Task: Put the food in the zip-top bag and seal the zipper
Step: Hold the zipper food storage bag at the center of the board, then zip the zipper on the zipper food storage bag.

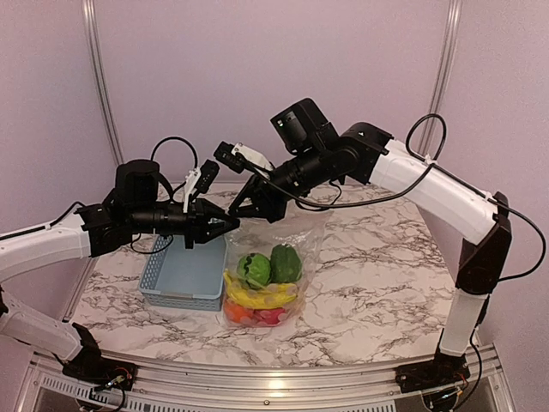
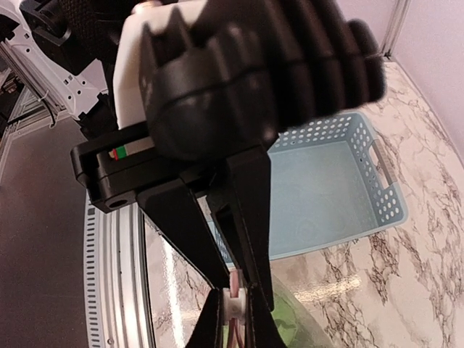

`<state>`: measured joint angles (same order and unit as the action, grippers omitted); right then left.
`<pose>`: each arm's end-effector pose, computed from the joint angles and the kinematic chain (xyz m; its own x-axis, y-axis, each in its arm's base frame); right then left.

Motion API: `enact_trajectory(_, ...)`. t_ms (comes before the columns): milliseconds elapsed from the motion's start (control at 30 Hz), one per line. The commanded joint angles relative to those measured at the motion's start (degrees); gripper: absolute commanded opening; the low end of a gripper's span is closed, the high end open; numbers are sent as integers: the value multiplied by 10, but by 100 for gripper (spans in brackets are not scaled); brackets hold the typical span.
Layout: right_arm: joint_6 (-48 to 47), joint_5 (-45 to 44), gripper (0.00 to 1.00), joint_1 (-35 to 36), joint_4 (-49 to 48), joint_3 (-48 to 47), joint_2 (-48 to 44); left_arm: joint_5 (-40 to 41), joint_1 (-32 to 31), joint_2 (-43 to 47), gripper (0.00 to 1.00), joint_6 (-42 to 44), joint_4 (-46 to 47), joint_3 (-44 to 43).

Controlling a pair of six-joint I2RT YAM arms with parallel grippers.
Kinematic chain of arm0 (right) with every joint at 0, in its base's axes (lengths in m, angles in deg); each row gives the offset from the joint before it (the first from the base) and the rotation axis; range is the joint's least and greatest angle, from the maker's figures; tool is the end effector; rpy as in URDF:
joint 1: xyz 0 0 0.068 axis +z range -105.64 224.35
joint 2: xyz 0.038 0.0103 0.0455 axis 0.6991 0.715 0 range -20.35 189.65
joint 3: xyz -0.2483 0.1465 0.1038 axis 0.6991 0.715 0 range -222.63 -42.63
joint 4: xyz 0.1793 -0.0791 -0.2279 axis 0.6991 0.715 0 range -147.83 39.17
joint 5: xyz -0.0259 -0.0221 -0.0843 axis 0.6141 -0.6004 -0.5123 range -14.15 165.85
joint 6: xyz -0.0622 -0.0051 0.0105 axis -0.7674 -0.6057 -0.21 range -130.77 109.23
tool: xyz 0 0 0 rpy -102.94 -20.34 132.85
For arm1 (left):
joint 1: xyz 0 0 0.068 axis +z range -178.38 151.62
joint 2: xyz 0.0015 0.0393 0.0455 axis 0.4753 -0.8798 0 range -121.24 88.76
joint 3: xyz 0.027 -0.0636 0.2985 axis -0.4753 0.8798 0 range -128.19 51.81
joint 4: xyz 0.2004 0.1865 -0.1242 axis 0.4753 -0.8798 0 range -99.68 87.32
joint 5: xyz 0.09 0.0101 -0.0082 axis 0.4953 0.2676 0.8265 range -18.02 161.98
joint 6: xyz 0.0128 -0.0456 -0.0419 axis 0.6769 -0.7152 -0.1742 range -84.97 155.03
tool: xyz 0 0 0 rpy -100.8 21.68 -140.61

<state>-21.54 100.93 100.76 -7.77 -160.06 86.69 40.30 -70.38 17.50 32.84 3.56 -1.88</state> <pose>0.2424 0.4022 0.4343 -0.1724 -0.5653 -0.8067 -0.9845 0.1260 0.1221 0.2269 -0.2387 0.3444 -0.1822 0.1203 -0.9759 0.9459 0.2925 -0.1406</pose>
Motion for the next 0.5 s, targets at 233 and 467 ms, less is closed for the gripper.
enact_trajectory(233, -2, -87, 1, -5, 21, 11, -32, 19, 3, 33, 0, 6, 23, 4)
enact_trajectory(467, 9, -101, 2, -45, 40, 25, -56, 34, 13, 41, 0, 10, 26, 21)
